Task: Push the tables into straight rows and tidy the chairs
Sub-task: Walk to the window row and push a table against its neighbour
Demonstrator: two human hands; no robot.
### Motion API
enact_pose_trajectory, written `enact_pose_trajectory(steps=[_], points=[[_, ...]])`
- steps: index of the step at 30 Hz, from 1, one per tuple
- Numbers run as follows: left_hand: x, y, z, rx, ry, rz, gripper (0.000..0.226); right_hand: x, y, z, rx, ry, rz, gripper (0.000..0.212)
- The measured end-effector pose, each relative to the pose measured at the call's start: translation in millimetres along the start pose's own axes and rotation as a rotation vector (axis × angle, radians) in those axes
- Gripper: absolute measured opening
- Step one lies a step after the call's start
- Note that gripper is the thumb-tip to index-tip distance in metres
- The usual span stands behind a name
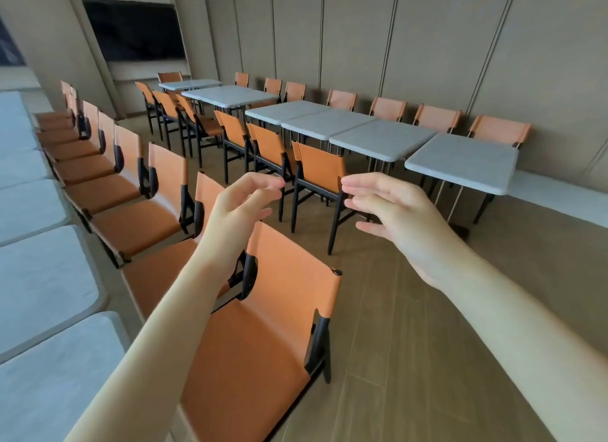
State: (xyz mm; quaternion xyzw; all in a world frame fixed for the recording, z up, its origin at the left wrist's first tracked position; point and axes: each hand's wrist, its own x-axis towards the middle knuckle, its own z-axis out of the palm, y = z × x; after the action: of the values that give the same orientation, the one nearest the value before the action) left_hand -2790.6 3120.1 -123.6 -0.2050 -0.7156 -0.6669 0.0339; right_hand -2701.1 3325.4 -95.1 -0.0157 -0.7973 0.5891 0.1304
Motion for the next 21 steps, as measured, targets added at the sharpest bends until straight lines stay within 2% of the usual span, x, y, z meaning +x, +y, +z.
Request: enact_pose_trajectory(steps=[5,7,14,21], points=[[35.6,-1.6,62.8,-0.005,0.101,-0.007,0.014,57.2,15.9,-51.6,-0.024,-0.131,-0.064,0.028],[47.1,-5.2,76.4,0.013,0.145,-0.037,0.019,76.2,22.2,-59.1,0.003,-0.181,-0.075,0.029],[89.7,-34.1,85.0,0.057,0.416,-0.048,0.012,149.4,59.8,-78.6,0.007,-0.331,-0.103,0.030],[163.3,-79.0,98.2,0.050,0.581,-0.096,0.007,249.4,83.2,-75.1,-0.045,-0.443,-0.149,0.032]])
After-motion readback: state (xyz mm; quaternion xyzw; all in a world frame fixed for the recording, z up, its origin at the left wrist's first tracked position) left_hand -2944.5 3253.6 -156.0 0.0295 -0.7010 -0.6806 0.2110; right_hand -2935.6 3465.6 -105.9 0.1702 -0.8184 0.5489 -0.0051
